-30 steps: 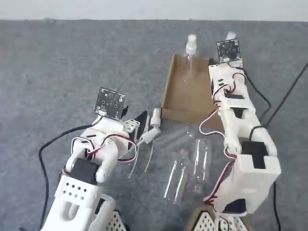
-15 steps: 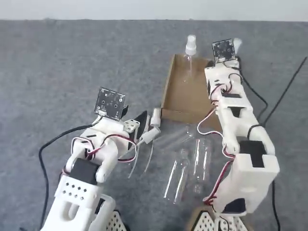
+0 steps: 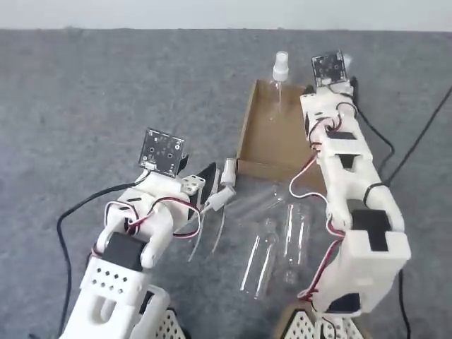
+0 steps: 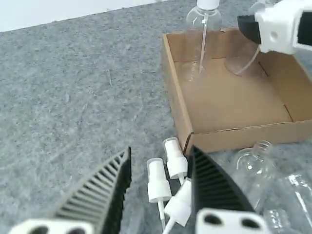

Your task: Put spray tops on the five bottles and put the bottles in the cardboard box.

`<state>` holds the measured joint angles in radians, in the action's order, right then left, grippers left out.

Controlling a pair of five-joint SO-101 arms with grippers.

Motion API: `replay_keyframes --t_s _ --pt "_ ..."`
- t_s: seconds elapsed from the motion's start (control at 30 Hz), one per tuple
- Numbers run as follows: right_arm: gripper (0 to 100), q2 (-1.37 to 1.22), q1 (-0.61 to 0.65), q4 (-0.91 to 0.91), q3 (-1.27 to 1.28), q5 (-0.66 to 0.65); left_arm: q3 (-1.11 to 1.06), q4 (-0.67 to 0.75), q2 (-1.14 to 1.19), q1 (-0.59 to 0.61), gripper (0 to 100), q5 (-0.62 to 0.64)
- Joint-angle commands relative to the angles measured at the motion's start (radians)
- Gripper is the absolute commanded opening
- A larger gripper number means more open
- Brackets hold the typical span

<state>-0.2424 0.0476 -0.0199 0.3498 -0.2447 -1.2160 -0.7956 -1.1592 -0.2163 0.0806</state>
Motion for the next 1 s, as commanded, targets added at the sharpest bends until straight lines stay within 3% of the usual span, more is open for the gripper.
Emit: replay_keyframes --t_s 0.0,0.33,0.6,0.8,0.97 --pt "29.2 0.142 0.012 -0.059 -0.106 -0.012 0.002 0.002 -0.02 0.005 17 -0.008" --pt "28.9 0.366 0.027 -0.427 -0.216 -0.011 0.002 0.002 -0.02 0.005 17 -0.008" --pt "28.9 0.615 0.047 -0.989 -0.213 -0.009 0.002 0.002 -0.02 0.005 17 -0.008" --pt "28.9 0.766 0.128 -1.385 -0.19 -0.015 0.002 0.002 -0.02 0.005 17 -0.008" --pt "28.9 0.881 0.229 -1.537 -0.031 -0.009 0.002 0.002 -0.02 0.005 17 -0.008"
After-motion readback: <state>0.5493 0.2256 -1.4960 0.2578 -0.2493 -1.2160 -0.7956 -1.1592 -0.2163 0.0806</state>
